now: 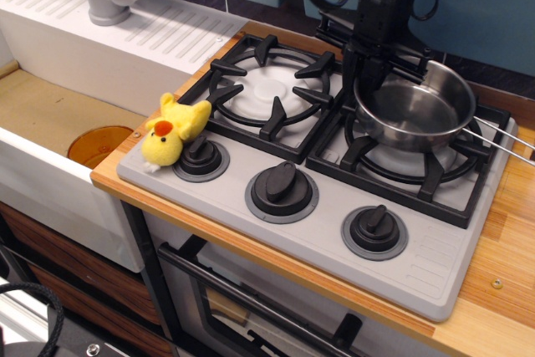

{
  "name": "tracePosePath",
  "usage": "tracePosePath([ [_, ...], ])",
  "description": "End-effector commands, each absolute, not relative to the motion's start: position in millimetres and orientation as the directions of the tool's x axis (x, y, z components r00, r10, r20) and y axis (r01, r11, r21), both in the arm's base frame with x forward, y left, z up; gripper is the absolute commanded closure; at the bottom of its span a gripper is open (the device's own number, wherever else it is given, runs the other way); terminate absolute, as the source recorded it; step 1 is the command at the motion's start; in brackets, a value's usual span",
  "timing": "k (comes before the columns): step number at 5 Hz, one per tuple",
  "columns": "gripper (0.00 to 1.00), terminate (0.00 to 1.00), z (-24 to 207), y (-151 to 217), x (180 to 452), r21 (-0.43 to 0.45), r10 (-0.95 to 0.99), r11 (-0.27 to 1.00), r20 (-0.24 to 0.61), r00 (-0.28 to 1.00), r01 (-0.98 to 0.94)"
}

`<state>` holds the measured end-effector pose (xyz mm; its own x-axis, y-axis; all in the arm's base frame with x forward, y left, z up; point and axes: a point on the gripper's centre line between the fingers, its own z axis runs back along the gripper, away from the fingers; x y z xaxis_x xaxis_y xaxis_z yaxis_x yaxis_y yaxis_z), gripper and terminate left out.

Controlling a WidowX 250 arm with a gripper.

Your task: Put pan on stove and put stuffedduck in pan

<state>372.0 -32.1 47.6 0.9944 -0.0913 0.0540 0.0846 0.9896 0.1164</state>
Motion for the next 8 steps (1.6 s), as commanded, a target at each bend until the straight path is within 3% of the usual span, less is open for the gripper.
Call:
tracePosePath([
  [1, 1.0, 0.0, 103.4, -33.1, 364.9, 0.179, -0.075, 0.982, 0.083, 0.994, 0.06],
  [4, 1.0, 0.0, 147.6, -10.7, 363.8, 0.221, -0.112, 0.971, 0.065, 0.992, 0.095],
  [8, 1.0, 0.0, 144.0, 75.5, 377.5, 0.26, -0.177, 0.953, 0.062, 0.982, 0.155],
])
